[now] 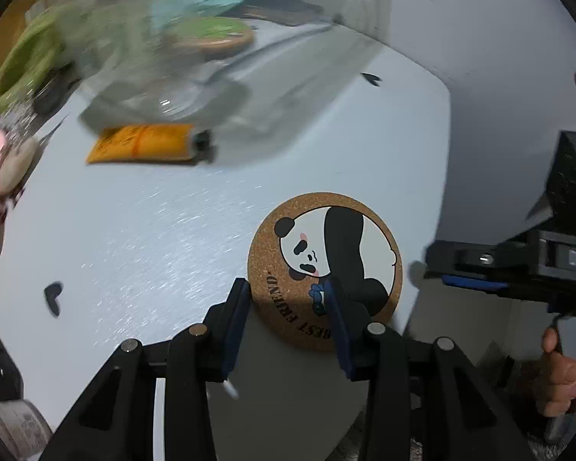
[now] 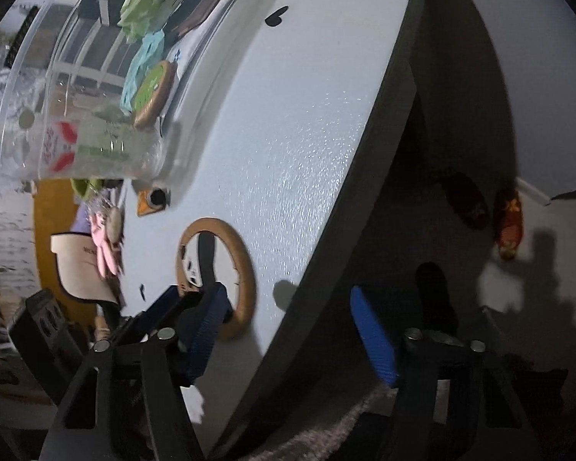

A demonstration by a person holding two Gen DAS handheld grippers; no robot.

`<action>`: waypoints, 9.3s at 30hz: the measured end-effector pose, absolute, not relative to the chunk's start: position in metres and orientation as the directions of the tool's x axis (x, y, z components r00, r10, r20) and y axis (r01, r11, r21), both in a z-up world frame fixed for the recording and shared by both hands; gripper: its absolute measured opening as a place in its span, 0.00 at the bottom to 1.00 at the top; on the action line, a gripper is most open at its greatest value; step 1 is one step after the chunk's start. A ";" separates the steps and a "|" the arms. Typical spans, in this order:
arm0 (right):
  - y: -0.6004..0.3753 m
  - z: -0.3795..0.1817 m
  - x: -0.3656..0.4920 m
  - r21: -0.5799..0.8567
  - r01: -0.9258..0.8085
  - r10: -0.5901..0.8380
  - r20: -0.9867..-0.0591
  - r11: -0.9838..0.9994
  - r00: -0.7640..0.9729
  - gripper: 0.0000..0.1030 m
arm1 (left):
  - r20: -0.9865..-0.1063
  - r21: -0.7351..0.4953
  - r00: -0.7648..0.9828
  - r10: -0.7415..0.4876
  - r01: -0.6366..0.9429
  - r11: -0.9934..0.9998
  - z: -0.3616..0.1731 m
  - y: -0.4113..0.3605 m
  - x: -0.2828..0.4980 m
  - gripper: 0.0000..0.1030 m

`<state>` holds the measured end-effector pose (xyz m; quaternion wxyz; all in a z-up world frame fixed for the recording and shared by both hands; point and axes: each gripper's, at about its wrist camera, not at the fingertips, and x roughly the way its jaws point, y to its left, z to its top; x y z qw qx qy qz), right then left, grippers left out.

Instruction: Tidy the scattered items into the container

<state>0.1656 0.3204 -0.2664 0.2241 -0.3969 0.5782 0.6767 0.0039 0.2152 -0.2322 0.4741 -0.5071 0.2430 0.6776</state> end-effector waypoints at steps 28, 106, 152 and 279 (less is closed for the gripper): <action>0.334 -0.273 0.185 0.761 -0.648 -0.203 -0.639 -0.027 -0.742 0.18 | -0.881 -0.292 0.153 0.448 -0.920 -0.262 -0.225 0.242 0.021 0.40; 0.458 -0.173 -0.197 0.445 -0.232 -0.483 -0.863 -0.865 0.147 0.08 | -0.882 -0.219 -0.222 0.416 -0.589 -0.778 -0.185 0.142 -0.154 0.62; 0.448 -0.127 -0.193 -0.170 0.461 0.291 -0.935 -0.871 0.203 0.36 | -0.872 -0.238 -0.232 0.431 -0.568 -0.788 -0.183 0.138 -0.155 0.62; 0.158 -0.089 -0.025 0.216 -0.497 0.174 -0.761 -0.841 -0.625 1.00 | -0.930 -0.067 -0.357 0.082 -0.053 -0.996 -0.187 -0.240 -0.310 1.00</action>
